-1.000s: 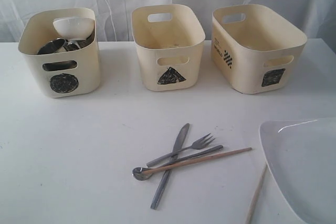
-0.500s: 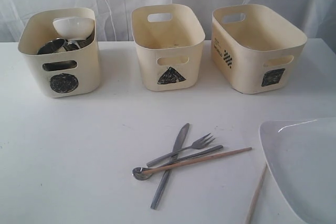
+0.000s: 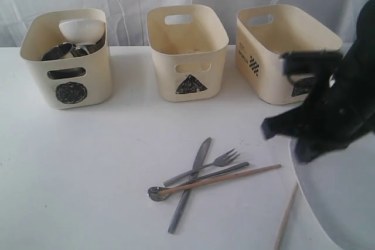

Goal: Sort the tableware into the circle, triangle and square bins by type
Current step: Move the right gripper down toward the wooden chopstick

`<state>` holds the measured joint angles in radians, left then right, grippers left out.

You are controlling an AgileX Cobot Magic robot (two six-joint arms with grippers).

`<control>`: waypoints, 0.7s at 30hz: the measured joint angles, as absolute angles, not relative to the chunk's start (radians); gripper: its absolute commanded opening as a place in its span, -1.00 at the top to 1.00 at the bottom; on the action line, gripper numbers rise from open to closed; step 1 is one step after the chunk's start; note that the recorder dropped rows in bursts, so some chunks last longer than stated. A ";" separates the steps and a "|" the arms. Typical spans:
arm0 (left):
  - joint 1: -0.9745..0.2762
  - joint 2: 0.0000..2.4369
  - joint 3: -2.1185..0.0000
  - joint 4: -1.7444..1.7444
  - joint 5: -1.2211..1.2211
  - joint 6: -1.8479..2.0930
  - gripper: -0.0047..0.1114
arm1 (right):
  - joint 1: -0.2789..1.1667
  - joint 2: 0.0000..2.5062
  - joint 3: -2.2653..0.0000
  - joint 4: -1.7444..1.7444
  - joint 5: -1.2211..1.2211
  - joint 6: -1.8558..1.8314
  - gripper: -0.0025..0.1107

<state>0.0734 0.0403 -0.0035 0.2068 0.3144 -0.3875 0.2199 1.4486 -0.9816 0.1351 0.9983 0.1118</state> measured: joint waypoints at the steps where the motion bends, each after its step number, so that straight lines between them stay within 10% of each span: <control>1: 0.073 0.040 -0.003 0.207 0.314 -0.388 0.92 | 0.253 1.444 -0.956 0.244 1.015 0.067 0.96; 12: 0.073 0.040 -0.003 0.207 0.314 -0.388 0.92 | 0.425 1.484 -0.817 0.332 0.712 0.164 0.94; 21: 0.073 0.040 -0.003 0.207 0.314 -0.388 0.92 | 0.407 1.544 -0.816 0.243 0.746 0.198 0.25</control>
